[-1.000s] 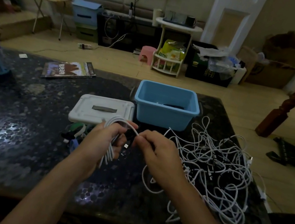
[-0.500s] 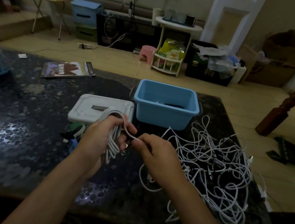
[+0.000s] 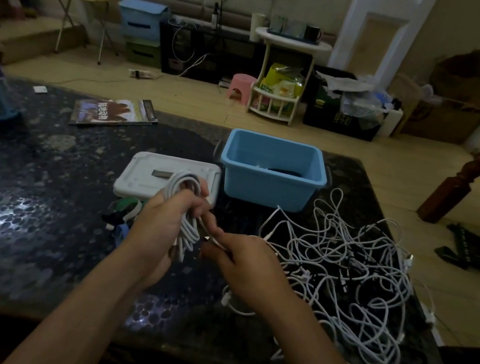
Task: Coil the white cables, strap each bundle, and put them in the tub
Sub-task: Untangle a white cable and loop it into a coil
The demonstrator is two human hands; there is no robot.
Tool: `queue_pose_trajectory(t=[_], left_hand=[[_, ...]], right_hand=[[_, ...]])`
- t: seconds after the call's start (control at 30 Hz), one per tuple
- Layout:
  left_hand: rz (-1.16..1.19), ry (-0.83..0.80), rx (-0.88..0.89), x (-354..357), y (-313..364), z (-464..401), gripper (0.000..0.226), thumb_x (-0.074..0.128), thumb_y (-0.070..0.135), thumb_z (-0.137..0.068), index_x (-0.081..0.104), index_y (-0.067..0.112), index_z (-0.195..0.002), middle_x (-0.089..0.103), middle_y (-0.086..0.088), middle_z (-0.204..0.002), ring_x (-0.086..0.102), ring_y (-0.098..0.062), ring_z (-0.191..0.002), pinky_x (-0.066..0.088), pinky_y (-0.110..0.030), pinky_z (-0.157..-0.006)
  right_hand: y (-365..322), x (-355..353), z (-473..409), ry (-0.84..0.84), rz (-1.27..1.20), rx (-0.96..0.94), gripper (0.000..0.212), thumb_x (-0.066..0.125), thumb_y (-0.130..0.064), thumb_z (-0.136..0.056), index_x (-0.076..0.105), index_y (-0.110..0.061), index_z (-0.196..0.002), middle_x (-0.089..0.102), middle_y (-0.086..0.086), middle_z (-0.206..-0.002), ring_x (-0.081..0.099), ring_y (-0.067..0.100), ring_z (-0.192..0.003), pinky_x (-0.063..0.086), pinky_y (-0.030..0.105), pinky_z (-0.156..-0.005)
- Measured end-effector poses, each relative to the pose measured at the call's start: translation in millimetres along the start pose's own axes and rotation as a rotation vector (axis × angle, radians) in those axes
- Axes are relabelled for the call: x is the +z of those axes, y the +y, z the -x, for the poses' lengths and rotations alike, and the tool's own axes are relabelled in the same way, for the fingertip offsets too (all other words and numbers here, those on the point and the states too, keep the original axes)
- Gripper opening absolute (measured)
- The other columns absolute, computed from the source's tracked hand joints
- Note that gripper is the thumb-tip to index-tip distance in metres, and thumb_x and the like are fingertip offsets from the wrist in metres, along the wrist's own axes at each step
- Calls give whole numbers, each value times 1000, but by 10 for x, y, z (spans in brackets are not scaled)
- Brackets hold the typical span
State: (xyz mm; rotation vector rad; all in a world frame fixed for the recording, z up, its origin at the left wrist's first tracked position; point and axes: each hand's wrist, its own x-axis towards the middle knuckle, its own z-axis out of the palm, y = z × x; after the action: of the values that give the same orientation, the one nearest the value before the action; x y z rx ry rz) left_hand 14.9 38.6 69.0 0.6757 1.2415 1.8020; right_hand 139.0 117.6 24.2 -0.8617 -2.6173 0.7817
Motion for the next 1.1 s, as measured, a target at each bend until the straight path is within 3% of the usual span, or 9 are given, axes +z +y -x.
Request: queue_pose_trajectory(t=[0.17,0.27,0.33,0.53,0.6,0.7,0.8,1.0,1.1], left_hand=[[-25,179,86,-130,97,-41,21,45,0,-99,53,16,-90,39,-1,-62,37,-14,-54,34,-31,-54],[-518,264,206,-203,79,-35,14,50,16,-103,51,27,-94,51,2,-75,48,-11,-64,43,-31,-64],[-733,207,244,-209,56,-26,8,52,31,-101,50,24,-102,55,7,-85,53,-4,-72,44,-18,-65],[-860,-40,101,-251,15,-45,78,84,72,-48,47,31,-103,61,15,-96,57,6,-86,49,-23,-76],[-958,-135,33,-239,-9,-48,85,87,70,-38,43,31,-99,58,10,-93,57,-3,-84,47,-27,-70],[-1146,-179,27,-170,-67,-24,62,87,44,-67,38,28,-100,57,5,-87,57,-7,-75,45,-30,-62],[-1218,-132,48,-122,-122,-23,31,68,28,-88,39,24,-99,60,1,-86,60,-16,-78,50,-39,-71],[-913,-28,-23,-103,-165,-42,9,54,21,-98,62,24,-96,66,0,-92,62,-18,-89,48,-36,-78],[-700,-15,-121,-54,-154,-24,13,57,17,-96,68,17,-90,64,3,-69,58,-17,-69,44,-36,-67]], right_hand=[[58,-43,9,12,-56,20,21,52,-35,-101,67,-26,-89,61,-11,-75,57,6,-72,42,31,-67],[34,-119,23,-6,-143,-29,22,53,-36,-102,65,-27,-86,60,-11,-71,56,2,-69,44,29,-66],[-27,-150,47,-58,-192,-63,21,53,-37,-102,67,-28,-89,63,-10,-75,58,2,-71,47,26,-66],[-72,-296,58,28,-292,-139,13,57,-32,-100,70,-30,-99,62,-10,-91,58,3,-85,50,32,-77],[-31,-308,57,73,-265,-138,12,61,-30,-97,73,-28,-98,60,-7,-91,58,6,-85,51,37,-78],[-13,-304,57,118,-259,-130,7,71,-31,-91,76,-29,-94,59,-6,-86,59,8,-80,52,39,-77],[-31,-295,58,168,-302,-148,6,76,-29,-86,78,-26,-90,63,-6,-83,60,7,-78,52,32,-73],[-26,-362,48,250,-488,-45,8,82,-25,-81,75,-22,-84,70,-7,-75,61,3,-68,47,16,-64],[-1,-350,50,368,-469,62,12,84,-30,-78,73,-26,-77,70,-11,-69,63,2,-65,49,16,-60]])
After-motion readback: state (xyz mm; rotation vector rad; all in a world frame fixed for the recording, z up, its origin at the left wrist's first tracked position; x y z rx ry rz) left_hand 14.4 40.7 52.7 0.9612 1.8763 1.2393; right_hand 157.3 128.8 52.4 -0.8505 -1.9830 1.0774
